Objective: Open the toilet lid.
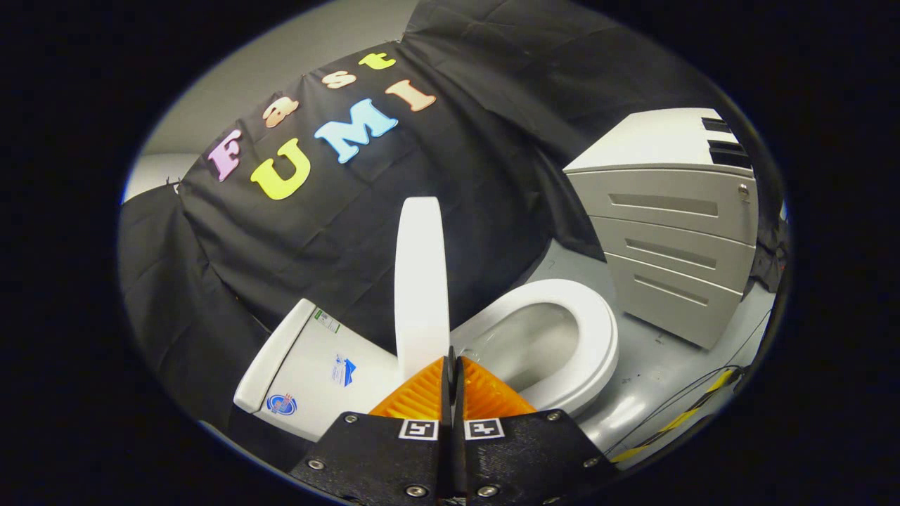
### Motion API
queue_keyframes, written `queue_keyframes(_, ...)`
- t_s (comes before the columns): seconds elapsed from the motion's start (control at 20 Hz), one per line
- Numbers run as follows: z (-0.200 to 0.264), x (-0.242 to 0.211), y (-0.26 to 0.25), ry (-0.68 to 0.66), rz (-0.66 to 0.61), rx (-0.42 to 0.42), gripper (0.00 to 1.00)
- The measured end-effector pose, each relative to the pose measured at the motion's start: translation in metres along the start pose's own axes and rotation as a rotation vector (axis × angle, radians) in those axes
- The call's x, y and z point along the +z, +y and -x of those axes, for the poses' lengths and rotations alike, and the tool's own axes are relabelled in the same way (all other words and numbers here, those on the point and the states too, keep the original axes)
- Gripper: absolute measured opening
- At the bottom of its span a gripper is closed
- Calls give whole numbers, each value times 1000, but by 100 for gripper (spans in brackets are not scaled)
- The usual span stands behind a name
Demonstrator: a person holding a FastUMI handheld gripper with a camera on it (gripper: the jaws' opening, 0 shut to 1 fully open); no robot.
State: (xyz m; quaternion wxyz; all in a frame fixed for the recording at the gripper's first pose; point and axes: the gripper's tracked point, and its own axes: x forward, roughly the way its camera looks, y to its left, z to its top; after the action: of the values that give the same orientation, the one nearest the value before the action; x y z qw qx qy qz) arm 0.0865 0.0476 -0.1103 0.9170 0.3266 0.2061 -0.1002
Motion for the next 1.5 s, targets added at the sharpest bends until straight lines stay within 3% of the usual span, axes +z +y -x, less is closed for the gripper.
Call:
queue_keyframes(0.65,7,-16,98,-29,372,45,0)
queue_keyframes(0.8,9,-22,115,-45,406,58,0)
queue_keyframes(1.3,11,-68,180,-77,746,113,0)
queue_keyframes(1.5,8,-85,196,-86,765,156,0)
